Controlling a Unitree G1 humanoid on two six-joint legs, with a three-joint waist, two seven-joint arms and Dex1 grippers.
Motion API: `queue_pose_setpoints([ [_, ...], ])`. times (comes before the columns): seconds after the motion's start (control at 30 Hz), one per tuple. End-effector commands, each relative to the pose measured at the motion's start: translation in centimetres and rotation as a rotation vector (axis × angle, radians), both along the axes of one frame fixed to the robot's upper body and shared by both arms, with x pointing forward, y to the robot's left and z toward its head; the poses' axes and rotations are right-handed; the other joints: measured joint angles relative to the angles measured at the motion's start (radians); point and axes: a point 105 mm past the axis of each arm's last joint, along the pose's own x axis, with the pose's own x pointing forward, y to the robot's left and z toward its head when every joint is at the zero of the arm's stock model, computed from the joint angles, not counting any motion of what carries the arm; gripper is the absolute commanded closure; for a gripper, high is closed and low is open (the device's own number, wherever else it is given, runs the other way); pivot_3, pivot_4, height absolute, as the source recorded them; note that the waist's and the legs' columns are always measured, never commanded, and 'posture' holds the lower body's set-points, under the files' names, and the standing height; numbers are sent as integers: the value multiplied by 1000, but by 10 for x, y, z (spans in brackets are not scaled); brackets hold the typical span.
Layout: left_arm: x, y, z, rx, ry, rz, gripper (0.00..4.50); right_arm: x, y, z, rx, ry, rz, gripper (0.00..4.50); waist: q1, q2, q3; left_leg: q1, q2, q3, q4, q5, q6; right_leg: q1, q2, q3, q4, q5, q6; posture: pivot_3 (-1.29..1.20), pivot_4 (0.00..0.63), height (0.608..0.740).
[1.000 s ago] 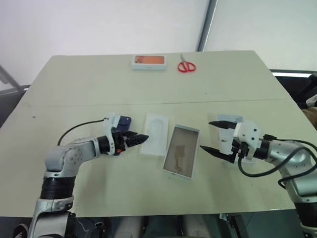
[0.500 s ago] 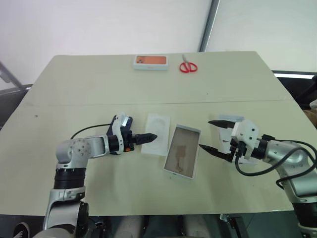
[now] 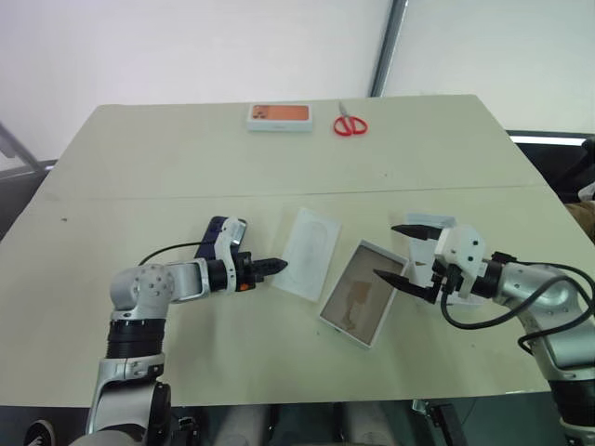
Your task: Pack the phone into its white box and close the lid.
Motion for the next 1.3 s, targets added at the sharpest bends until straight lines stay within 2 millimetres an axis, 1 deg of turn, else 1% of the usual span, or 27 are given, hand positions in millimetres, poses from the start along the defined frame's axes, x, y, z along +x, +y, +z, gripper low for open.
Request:
queue_pose_setpoints([
  [0.03,8,14,4,-3,-11,70,4472,-11,10,9,23,-13,60,0,1,0,0,0,0,0,0,0,0,0,0,0,0,0,0,0,150,740],
  [0.2,14,18,18,-49,-28,99,4472,-24,24,7,79,67,111,0,0,0,0,0,0,0,0,0,0,0,0,0,0,0,0,0,150,740],
  [0.3,20,23,35,-92,-81,117,4472,-41,45,-6,98,180,144,0,4,-1,1,-1,0,0,0,0,0,-1,0,0,0,0,0,0,150,740],
  [0.37,23,25,38,-81,-102,130,4472,-51,57,-9,128,245,165,0,8,-1,1,-1,0,-1,1,0,0,-1,0,-1,0,0,0,0,150,740],
  [0.43,22,28,37,-70,-106,132,4472,-57,63,-16,104,287,167,0,6,-1,1,-1,-1,-1,1,0,0,-1,-1,0,0,0,0,0,150,740],
  [0.53,20,29,39,-78,-112,119,4472,-56,66,-30,41,327,140,0,6,-1,1,-1,-1,-1,1,0,0,-1,-1,0,0,0,0,0,150,740],
  [0.6,20,29,38,-64,-116,113,4472,-62,70,-33,65,374,156,0,6,-1,1,-1,-1,-1,1,0,0,-1,-1,0,0,0,0,0,150,740],
  [0.67,19,29,37,-60,-113,110,4472,-70,72,-41,26,401,182,0,7,-1,1,-1,-1,-1,1,0,0,-1,-1,0,0,0,0,0,150,740],
  [0.77,19,28,37,-59,-116,108,4472,-73,69,-55,-64,398,183,0,7,-1,1,-1,-1,-1,1,0,0,-1,-1,0,0,0,0,0,150,740],
  [0.83,17,27,36,-48,-116,99,4472,-74,68,-60,-87,403,184,0,5,-1,1,-1,-1,-1,1,0,0,-1,-1,0,0,0,0,0,150,740],
  [0.87,17,27,36,-49,-117,98,4499,-73,68,-63,-102,401,187,245,4,-1,1,-1,-1,-1,1,0,0,-1,-1,0,0,0,0,0,150,740],
  [0.93,16,26,35,-50,-116,96,4500,-72,67,-66,-128,396,188,878,3,-1,1,-1,0,-1,1,0,0,-1,-1,0,0,0,0,0,150,740],
  [0.97,15,26,36,-54,-114,95,4500,-72,66,-68,-145,390,191,1362,3,-1,1,-1,0,-1,1,0,0,-1,-1,0,0,0,0,0,150,740],
  [1.0,15,26,35,-55,-114,94,4500,-70,66,-68,-161,371,191,1974,4,-1,1,-1,-1,-1,1,0,0,-1,-1,0,0,0,0,0,150,740],
  [1.03,15,26,36,-57,-116,96,4500,-66,67,-66,-151,356,191,2400,3,-1,1,-1,-1,-1,1,0,0,-1,-1,0,0,0,0,0,150,740],
  [1.1,16,26,39,-73,-120,103,4500,-59,70,-58,-127,324,190,3455,3,-1,1,-1,-1,-1,1,0,0,-1,-1,0,0,0,0,0,150,740],
  [1.17,18,26,44,-95,-134,116,4500,-55,71,-55,-130,297,206,4490,2,-1,1,-1,0,-1,1,0,0,-1,0,0,0,0,0,0,150,740],
  [1.3,25,31,59,-150,-153,147,4500,-51,76,-52,-162,234,260,4490,4,-2,1,-1,0,-1,1,0,0,-1,0,-1,0,0,0,0,150,740],
])
